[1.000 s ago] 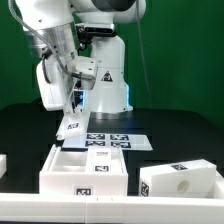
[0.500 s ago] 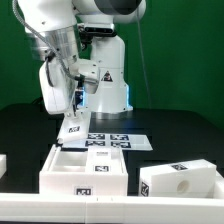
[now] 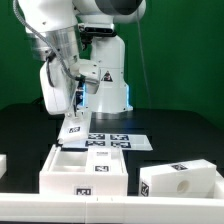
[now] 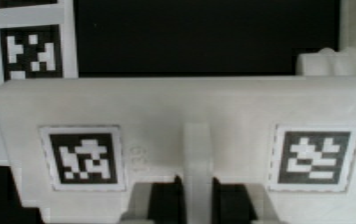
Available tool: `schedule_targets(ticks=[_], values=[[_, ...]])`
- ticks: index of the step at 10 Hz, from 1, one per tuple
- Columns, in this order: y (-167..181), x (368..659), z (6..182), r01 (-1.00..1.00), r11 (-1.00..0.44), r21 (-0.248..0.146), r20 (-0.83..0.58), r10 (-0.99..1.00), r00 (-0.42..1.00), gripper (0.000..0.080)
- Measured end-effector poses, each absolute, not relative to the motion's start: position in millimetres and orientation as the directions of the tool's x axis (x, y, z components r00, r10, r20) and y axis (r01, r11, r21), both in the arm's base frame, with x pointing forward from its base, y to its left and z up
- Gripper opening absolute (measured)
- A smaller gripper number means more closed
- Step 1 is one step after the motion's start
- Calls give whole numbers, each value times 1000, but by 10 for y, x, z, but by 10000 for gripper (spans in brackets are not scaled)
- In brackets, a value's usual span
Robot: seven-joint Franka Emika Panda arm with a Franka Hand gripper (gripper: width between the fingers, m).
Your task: Assemble cabinet
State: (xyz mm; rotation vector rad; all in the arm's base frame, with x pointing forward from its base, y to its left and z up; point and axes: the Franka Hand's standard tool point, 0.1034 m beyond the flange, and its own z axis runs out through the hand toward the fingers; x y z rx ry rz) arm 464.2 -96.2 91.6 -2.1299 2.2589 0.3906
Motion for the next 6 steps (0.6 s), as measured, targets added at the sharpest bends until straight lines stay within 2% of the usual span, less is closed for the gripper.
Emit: schedule_targets(ticks=[6], values=[[-950, 4659, 889, -984, 39, 173, -172, -983, -69, 64]])
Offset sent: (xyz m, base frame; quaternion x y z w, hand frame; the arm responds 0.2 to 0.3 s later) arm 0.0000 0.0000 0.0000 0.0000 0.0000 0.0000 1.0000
